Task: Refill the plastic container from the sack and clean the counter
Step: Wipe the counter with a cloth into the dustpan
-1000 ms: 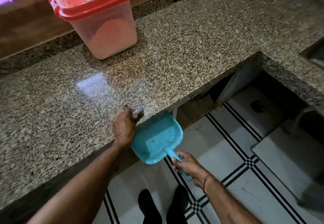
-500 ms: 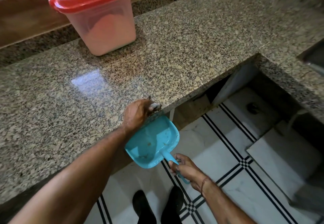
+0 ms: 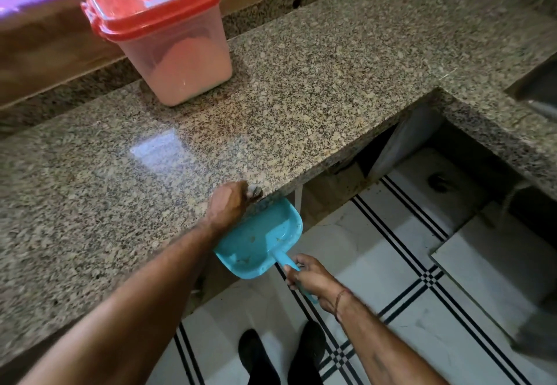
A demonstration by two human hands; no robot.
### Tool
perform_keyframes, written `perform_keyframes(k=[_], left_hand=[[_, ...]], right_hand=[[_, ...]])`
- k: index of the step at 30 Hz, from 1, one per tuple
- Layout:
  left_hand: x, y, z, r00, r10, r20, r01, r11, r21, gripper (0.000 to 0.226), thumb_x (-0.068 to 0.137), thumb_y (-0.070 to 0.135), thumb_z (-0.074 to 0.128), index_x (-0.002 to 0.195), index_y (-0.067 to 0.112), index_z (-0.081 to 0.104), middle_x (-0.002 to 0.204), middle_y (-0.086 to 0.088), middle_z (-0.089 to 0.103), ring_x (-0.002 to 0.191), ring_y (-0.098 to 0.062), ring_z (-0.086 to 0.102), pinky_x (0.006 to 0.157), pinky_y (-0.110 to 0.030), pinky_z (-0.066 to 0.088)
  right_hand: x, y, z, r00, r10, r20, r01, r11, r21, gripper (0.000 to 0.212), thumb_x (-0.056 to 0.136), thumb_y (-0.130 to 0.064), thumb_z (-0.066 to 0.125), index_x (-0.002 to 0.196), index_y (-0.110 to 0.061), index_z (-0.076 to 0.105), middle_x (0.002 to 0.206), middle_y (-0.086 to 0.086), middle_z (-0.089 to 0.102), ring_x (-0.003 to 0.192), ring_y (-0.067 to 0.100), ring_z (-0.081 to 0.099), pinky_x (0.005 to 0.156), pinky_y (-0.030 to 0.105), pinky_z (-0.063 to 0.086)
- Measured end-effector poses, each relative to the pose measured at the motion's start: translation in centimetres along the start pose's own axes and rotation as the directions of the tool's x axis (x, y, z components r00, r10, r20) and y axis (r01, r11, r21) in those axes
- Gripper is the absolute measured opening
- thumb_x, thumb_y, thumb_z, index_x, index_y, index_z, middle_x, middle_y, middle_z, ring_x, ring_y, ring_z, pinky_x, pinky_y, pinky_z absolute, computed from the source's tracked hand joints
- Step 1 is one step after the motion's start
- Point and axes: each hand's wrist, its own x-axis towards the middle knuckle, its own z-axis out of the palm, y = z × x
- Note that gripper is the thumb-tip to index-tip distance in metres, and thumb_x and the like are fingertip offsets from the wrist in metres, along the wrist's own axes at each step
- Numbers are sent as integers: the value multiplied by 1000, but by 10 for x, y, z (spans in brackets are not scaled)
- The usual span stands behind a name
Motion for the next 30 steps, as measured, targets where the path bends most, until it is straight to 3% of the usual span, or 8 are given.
perform_keyframes(k=[5, 9, 13, 15, 17, 20, 25, 30], left_hand=[[-36, -9, 24, 962, 193, -192, -149, 964, 221, 5, 101, 16, 56, 103, 12, 56, 89, -1, 49, 79, -16, 45, 67, -28, 36], [-46, -17, 27, 934, 352, -64, -298, 865, 404, 45, 82, 19, 75, 124, 12, 62, 106, -9, 61, 92, -24, 55, 75, -36, 53], [-53, -24, 19, 882, 467, -60, -409, 823, 394, 37, 83, 22, 79, 115, 20, 60, 105, -3, 58, 89, -20, 52, 71, -34, 51], [-54, -33, 7, 915, 364, -171, -312, 911, 269, 29, 88, 25, 74, 113, 20, 60, 109, -1, 59, 92, -19, 54, 73, -34, 50], [-52, -48, -6, 956, 125, -264, -98, 988, 116, 19, 95, 25, 68, 110, 18, 58, 104, 0, 56, 88, -17, 52, 71, -35, 52], [-49, -62, -5, 964, -63, -257, 97, 988, 122, 14, 98, 24, 63, 107, 18, 53, 96, 0, 53, 82, -17, 49, 66, -32, 45], [-33, -24, 10, 958, -88, -274, 91, 996, -4, 17, 102, 30, 57, 110, 16, 63, 94, 1, 60, 79, -15, 54, 70, -28, 45], [-2, -13, 2, 986, -35, -166, 15, 993, -120, 17, 104, 35, 54, 101, 22, 64, 86, 5, 62, 75, -13, 59, 55, -19, 36]], right_hand=[[7, -5, 12, 1000, 0, -9, 0, 999, 39, 23, 102, -20, 58, 116, -2, 61, 85, 4, 62, 69, 7, 58, 58, 16, 49], [8, -3, 18, 1000, -2, -1, 2, 998, 68, 10, 102, -18, 57, 105, -9, 60, 87, 5, 62, 69, 8, 57, 55, 15, 48], [6, -2, 20, 1000, -8, 5, 7, 998, 64, 11, 102, -18, 57, 107, -9, 62, 86, 6, 62, 70, 9, 58, 53, 14, 47], [7, -2, 19, 1000, -19, 16, 18, 998, 60, 6, 102, -17, 58, 99, -14, 61, 84, 5, 62, 70, 10, 58, 55, 16, 48], [9, -1, 17, 999, -34, 11, 34, 998, 53, 7, 102, -17, 58, 95, -16, 61, 82, 4, 62, 70, 9, 59, 60, 17, 50], [11, 2, 15, 999, -47, 1, 47, 998, 36, 6, 102, -17, 58, 98, -13, 60, 81, 4, 63, 68, 8, 58, 58, 14, 49], [14, 13, 17, 1000, -22, -4, 22, 999, 40, 5, 101, -17, 59, 99, -13, 61, 79, 2, 63, 69, 9, 57, 63, 19, 49], [11, 22, 19, 1000, 4, 12, -5, 999, 34, 7, 101, -20, 59, 100, -13, 61, 77, 1, 63, 72, 12, 57, 72, 28, 49]])
